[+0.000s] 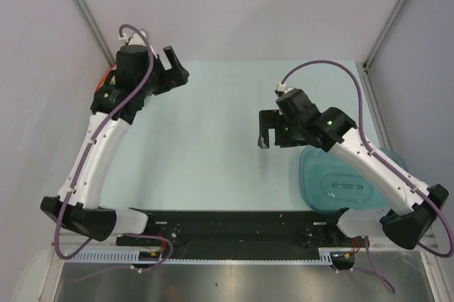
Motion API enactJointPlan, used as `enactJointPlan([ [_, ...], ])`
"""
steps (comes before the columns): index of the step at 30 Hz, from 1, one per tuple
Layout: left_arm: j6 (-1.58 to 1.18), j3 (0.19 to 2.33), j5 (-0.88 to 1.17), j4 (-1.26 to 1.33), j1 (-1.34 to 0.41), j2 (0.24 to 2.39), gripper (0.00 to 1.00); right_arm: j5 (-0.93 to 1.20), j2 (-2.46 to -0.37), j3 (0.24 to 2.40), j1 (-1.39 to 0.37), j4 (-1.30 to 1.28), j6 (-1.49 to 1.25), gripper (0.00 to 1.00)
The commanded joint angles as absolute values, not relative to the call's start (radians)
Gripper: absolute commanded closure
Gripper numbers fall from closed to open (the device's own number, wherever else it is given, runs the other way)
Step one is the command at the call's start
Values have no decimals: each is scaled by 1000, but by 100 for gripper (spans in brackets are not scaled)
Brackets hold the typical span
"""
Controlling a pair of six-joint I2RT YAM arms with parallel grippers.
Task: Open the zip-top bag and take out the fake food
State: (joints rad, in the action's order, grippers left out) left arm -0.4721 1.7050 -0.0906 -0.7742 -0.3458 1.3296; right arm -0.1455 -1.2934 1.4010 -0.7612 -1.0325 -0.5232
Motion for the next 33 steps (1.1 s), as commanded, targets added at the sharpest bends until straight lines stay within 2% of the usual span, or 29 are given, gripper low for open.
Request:
enactJointPlan([
  [1, -607, 1534, -127, -599, -204, 1310, 0, -11, -1226, 1462, -672, -917, -440, 0],
  [5, -672, 1404, -120, -468, -39, 1416, 0, 107, -1259, 1485, -556, -910, -402, 0],
  [11, -650, 1387, -31, -266, 165, 1659, 0, 225, -1259, 1500, -372, -867, -350, 0],
  [14, -664, 1362, -11, -110, 233, 1744, 0, 279, -1262, 1497, -295, -836, -344, 0],
  [18, -678, 1380, -35, -23, 258, 1842, 0, 298, -1296, 1500, -238, -799, -359, 0],
  [24, -751, 1569, -54, -94, 278, 2066, 1, 285, -1364, 1534, -196, -758, -397, 0],
  [26, -785, 1611, -9, -52, 290, 2133, 9, 284, -1376, 1537, -190, -744, -411, 0],
  [30, -804, 1724, 75, -46, 295, 2258, 11, 290, -1393, 1537, -173, -736, -423, 0],
  [33, -819, 1848, 115, -115, 295, 2330, 17, 296, -1391, 1540, -173, -739, -422, 0],
])
